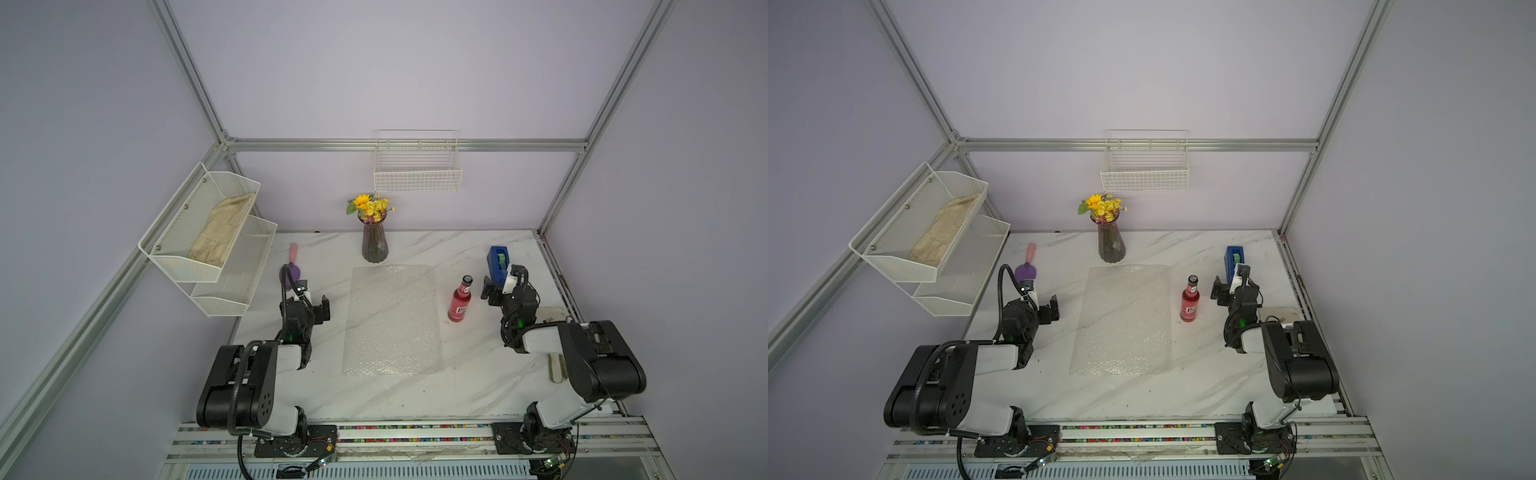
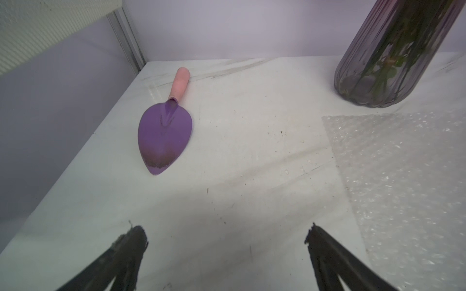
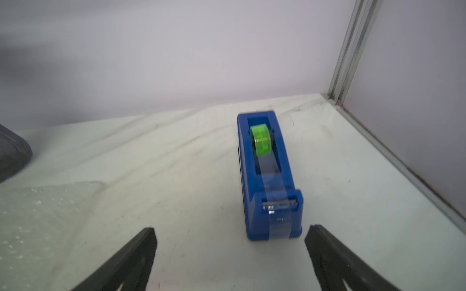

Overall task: Wrap wine bottles in bubble wrap
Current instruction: Pick up the wine bottle from the center of the board.

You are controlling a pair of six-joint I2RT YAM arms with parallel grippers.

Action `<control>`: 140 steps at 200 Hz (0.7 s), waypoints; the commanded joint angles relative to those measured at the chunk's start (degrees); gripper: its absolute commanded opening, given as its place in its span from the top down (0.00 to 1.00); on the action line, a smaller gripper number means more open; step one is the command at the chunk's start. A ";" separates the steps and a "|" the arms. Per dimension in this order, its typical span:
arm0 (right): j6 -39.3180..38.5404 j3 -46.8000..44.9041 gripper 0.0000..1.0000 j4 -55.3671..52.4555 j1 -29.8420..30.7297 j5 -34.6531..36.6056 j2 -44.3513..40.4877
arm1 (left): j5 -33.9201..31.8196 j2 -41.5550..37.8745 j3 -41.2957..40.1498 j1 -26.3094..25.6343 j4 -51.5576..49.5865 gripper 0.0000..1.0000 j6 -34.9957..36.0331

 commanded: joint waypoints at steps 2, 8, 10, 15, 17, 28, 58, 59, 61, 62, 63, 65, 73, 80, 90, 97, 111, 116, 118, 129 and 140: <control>3.01 4.84 0.03 -10.75 -0.37 -1.22 -13.35 | 3.04 -11.41 9.02 0.02 -12.90 0.00 -3.81; 3.65 6.13 0.03 -14.47 -0.36 -2.80 -16.32 | 4.31 -12.85 12.56 0.10 -20.29 0.00 -5.24; 3.94 6.41 0.03 -15.70 -0.37 -3.48 -17.23 | 4.80 -13.05 14.00 0.10 -22.74 0.00 -5.59; 4.53 7.01 0.03 -18.14 -0.29 -5.78 -19.29 | 6.19 -13.45 17.25 0.05 -28.44 0.00 -6.03; 4.75 7.11 0.03 -19.06 -0.28 -6.82 -20.19 | 6.70 -13.49 18.38 0.02 -30.65 0.00 -6.32; 5.96 7.12 0.03 -23.00 -0.05 -10.98 -24.41 | 8.54 -12.94 24.42 -0.48 -40.11 0.00 -8.75; 1.67 4.19 0.03 -29.93 7.43 -13.84 -32.81 | 10.51 -12.03 29.14 -4.46 -48.77 0.00 -13.96; 1.40 4.04 0.03 -29.85 7.79 -13.64 -32.97 | 10.45 -12.00 29.13 -4.69 -48.91 0.00 -14.00; 0.71 3.62 0.03 -29.59 8.53 -13.03 -33.33 | 10.23 -11.99 29.13 -5.07 -49.12 0.00 -14.13; 0.40 3.45 0.03 -29.41 9.04 -12.70 -33.40 | 10.09 -11.89 29.08 -5.30 -49.21 0.00 -14.17; 0.02 3.32 0.03 -29.24 9.48 -12.46 -33.52 | 9.97 -11.81 29.11 -5.50 -49.26 0.00 -14.23; -0.49 2.96 0.03 -28.86 10.49 -11.81 -33.66 | 9.89 -11.69 29.06 -5.91 -49.38 0.00 -14.26; -1.70 1.97 0.03 -27.47 13.16 -9.65 -33.58 | 9.40 -11.13 28.89 -7.20 -49.80 0.00 -14.38; -2.07 1.78 0.03 -27.17 14.11 -9.73 -32.58 | 8.69 -10.42 28.83 -8.20 -50.12 0.00 -14.95; -2.25 2.18 0.03 -28.19 15.06 -10.05 -30.73 | 8.17 -9.19 29.00 -9.08 -50.55 0.00 -16.08; -2.41 2.15 0.03 -28.59 16.17 -9.75 -29.79 | 8.15 -8.37 29.21 -9.50 -51.02 0.00 -16.89; -2.19 0.29 0.03 -27.09 18.88 -6.76 -29.87 | 8.28 -7.14 29.48 -10.09 -51.23 0.00 -17.81; -2.13 -0.53 0.03 -26.41 19.61 -5.88 -29.96 | 8.08 -6.93 29.48 -10.39 -51.21 0.00 -17.94; -2.12 -0.81 0.03 -26.27 19.85 -5.59 -29.96 | 7.99 -6.83 29.48 -10.54 -51.23 0.00 -17.95; -1.92 -1.75 0.03 -25.99 20.86 -4.74 -29.28 | 7.39 -6.47 29.57 -10.83 -51.13 0.00 -18.15; -1.83 -2.63 0.03 -25.42 21.87 -3.85 -27.79 | 6.87 -6.18 29.57 -11.09 -51.14 0.00 -18.42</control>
